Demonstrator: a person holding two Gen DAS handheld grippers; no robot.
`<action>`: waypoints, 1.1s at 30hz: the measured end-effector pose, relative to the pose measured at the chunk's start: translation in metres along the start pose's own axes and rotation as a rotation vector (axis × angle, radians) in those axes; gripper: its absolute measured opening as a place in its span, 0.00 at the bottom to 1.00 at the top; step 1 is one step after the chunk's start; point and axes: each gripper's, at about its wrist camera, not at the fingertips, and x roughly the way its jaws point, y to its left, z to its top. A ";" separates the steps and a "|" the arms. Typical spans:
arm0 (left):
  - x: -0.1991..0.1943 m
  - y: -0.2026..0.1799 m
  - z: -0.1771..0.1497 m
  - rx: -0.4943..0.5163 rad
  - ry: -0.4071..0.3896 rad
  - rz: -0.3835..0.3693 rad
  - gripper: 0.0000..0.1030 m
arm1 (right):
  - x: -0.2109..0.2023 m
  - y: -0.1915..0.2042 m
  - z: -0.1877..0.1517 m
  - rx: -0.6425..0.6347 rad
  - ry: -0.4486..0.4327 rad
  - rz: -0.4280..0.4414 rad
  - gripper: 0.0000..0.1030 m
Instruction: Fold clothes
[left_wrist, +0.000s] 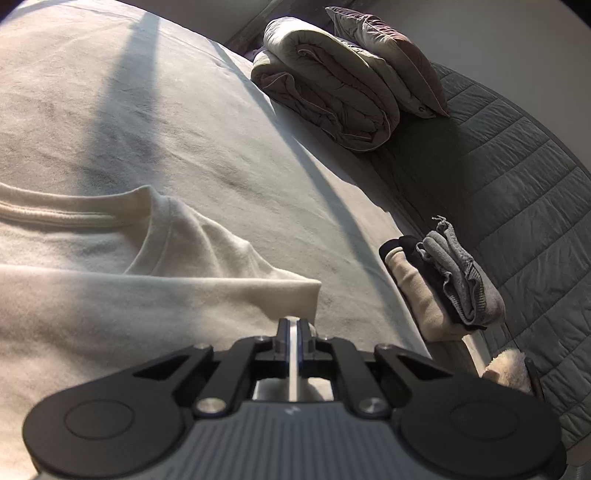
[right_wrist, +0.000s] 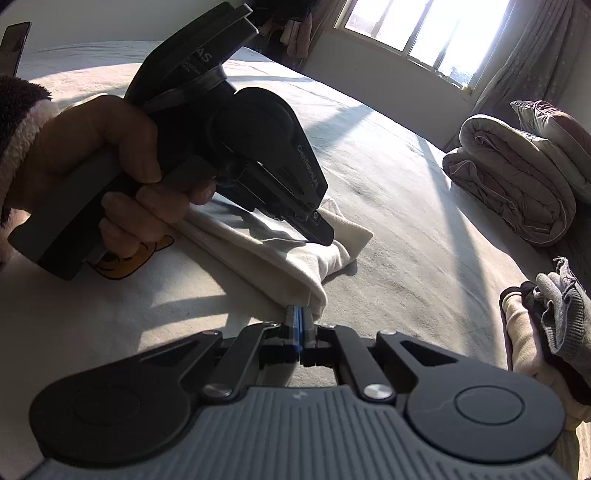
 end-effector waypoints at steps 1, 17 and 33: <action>-0.008 -0.002 -0.001 0.017 -0.006 0.005 0.05 | -0.002 -0.003 0.002 0.025 -0.008 0.007 0.09; -0.184 0.053 -0.032 0.071 -0.231 0.364 0.26 | -0.006 -0.029 0.019 0.356 -0.127 0.127 0.36; -0.266 0.080 -0.062 -0.055 -0.252 0.510 0.42 | -0.019 -0.048 0.016 0.485 -0.006 0.096 0.45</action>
